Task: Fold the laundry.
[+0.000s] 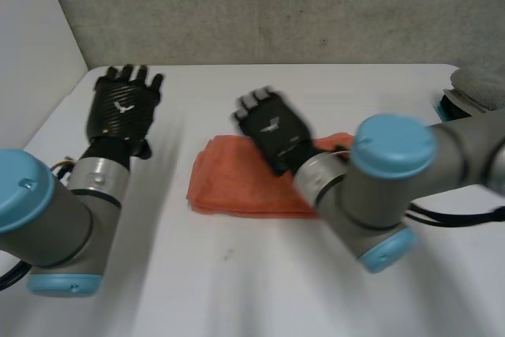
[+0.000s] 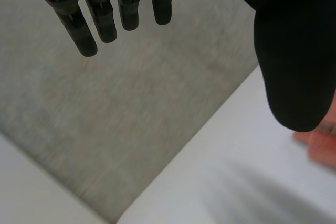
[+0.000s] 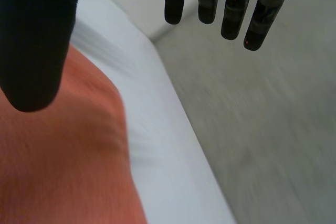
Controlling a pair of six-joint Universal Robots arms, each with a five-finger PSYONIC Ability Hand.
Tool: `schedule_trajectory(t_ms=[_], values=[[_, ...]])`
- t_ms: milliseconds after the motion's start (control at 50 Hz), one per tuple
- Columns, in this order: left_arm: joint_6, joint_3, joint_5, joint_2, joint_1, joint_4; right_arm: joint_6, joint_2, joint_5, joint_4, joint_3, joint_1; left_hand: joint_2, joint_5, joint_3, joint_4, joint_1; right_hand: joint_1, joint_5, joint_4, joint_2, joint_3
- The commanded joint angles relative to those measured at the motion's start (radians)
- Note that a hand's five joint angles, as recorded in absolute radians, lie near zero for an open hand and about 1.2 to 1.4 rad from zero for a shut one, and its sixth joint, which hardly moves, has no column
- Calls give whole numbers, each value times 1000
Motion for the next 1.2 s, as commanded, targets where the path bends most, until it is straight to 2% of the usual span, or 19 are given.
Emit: schedule_trajectory(t_ms=[20, 160, 200, 280, 300, 500, 660, 720, 760, 860, 880, 900, 920, 940, 980, 1000, 1040, 1120, 1200], values=[[-51, 72, 21, -29, -130, 0, 287, -131, 90, 154, 142, -120, -30, -46, -36, -28, -17, -30, -68, -61, -47, -37], [-48, 127, 15, -128, -190, 0, 291, -119, 48, 212, 283, -281, -30, -46, -36, -28, -17, -30, -68, -61, -47, -37], [-46, 133, 17, -135, -202, 0, 272, -102, 47, 212, 293, -302, -30, -46, -36, -28, -17, 208, 170, 177, 191, 201], [-46, 135, 15, -138, -204, 0, 156, -54, 54, 211, 277, -370, -30, -46, -36, -28, -17, 1189, 1152, 1159, 1173, 1182], [-46, 133, 17, -136, -204, -2, 134, -54, 55, 211, 273, -380, -30, -46, -36, -28, -17, 1192, 1154, 1161, 1175, 1184], [-49, 101, 17, -99, -176, -11, -133, -85, 130, 212, 159, -378, -30, -46, -36, -28, -17, 1192, 1154, 1161, 1175, 1184], [-55, 80, 15, -67, -133, -14, -228, -97, 105, 182, 17, -122, -30, -46, -36, -28, -17, 1192, 1154, 1161, 1175, 1184], [-54, 69, 15, -56, -118, -17, -220, -65, 33, 144, -9, -20, -30, -46, -36, -28, -17, 1192, 1154, 1161, 1175, 1184], [-54, 63, 15, -50, -106, -18, -211, -53, -71, 124, 3, 32, -30, -46, -36, -28, -17, 1192, 1154, 1161, 1175, 1184], [-60, 41, 15, -32, -64, -20, -168, 24, -237, 113, 1, 67, -30, -46, -36, -28, -17, 1192, 1154, 1161, 1175, 1184], [-60, 40, 15, -32, -60, -20, -157, 39, -234, 116, -5, 65, -30, -46, -36, -28, -17, 1079, 1042, 1049, 1063, 1072], [-60, 38, 15, -32, -58, -20, -147, 52, -219, 119, -16, 64, -30, -46, -36, -28, -17, 779, 741, 748, 762, 772], [-62, 37, 15, -32, -55, -20, -113, 65, -152, 119, -38, 62, -30, -46, -36, -28, -17, 174, 137, 144, 158, 167], [-60, 35, 15, -32, -54, -20, -93, 65, -99, 119, -48, 59, -30, -46, -36, -28, -17, -18, -55, -48, -34, -25], [-60, 34, 15, -33, -52, -22, -47, 58, 22, 113, -55, 57, -30, -46, -36, -28, -17, -30, -68, -61, -47, -37], [-60, 32, 15, -33, -52, -23, 14, 44, 127, 110, -60, 50, -30, -46, -36, -28, -17, -30, -68, -61, -47, -37], [-62, 25, 17, -33, -52, -26, 86, 23, 200, 105, -49, 21, -30, -46, -36, -28, -17, -30, -68, -61, -47, -37], [-62, 21, 18, -35, -53, -26, 246, -48, 130, 111, 38, -172, -30, -46, -36, -28, -17, -30, -68, -61, -47, -37], [-62, 21, 18, -35, -57, -26, 309, -119, -65, 116, 139, -347, -30, -46, -36, -28, -17, -5, -43, -36, -22, -13]])
